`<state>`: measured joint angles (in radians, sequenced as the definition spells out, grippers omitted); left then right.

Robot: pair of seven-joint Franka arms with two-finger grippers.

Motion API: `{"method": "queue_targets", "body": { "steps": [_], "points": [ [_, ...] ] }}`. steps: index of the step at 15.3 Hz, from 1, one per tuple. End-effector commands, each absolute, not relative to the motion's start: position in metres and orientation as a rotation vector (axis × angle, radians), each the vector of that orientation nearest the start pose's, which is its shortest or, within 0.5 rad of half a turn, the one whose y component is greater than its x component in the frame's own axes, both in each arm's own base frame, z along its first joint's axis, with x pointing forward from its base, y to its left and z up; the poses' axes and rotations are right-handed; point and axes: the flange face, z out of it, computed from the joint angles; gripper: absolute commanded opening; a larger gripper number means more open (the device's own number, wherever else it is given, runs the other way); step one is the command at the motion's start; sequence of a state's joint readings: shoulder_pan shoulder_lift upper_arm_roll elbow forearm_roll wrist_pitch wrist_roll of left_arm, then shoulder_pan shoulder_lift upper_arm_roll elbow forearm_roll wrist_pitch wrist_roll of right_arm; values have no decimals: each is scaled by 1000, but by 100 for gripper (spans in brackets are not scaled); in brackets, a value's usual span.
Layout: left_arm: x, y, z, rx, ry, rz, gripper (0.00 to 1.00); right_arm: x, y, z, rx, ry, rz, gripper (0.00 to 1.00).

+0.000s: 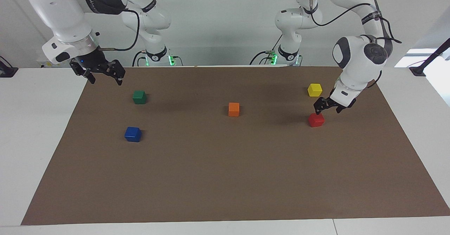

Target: Transfer red block to right arm and stack on blue block

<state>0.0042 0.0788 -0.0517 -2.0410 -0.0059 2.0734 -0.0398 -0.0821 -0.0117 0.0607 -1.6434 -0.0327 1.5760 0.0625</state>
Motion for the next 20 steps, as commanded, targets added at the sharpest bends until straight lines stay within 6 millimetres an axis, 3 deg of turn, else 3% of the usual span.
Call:
{"method": "queue_targets", "body": {
  "steps": [1,6,10,13,16,18,19,20],
  "points": [
    [550,-28,374,-3149,9,25,100,544,-14,598,-3170,105,63,100],
    [535,-26,345,-3149,3,13,100,547,10,586,-3140,85,-36,100],
    [533,-26,331,-3149,3,12,100,546,12,577,-3114,69,-10,100],
    [535,-27,317,-3150,7,13,100,550,16,562,-2978,-3,-8,100],
    [535,-27,312,-3151,2,22,100,559,-10,541,-2752,-80,-11,100],
    [534,-36,306,-3150,19,37,100,553,-33,516,-2577,-140,-31,100],
    [534,-38,306,-3150,22,39,96,548,-39,505,-2465,-161,-40,100],
    [533,-39,305,-3149,-2,47,65,542,-45,493,-2358,-157,-39,100]
  ]
}}
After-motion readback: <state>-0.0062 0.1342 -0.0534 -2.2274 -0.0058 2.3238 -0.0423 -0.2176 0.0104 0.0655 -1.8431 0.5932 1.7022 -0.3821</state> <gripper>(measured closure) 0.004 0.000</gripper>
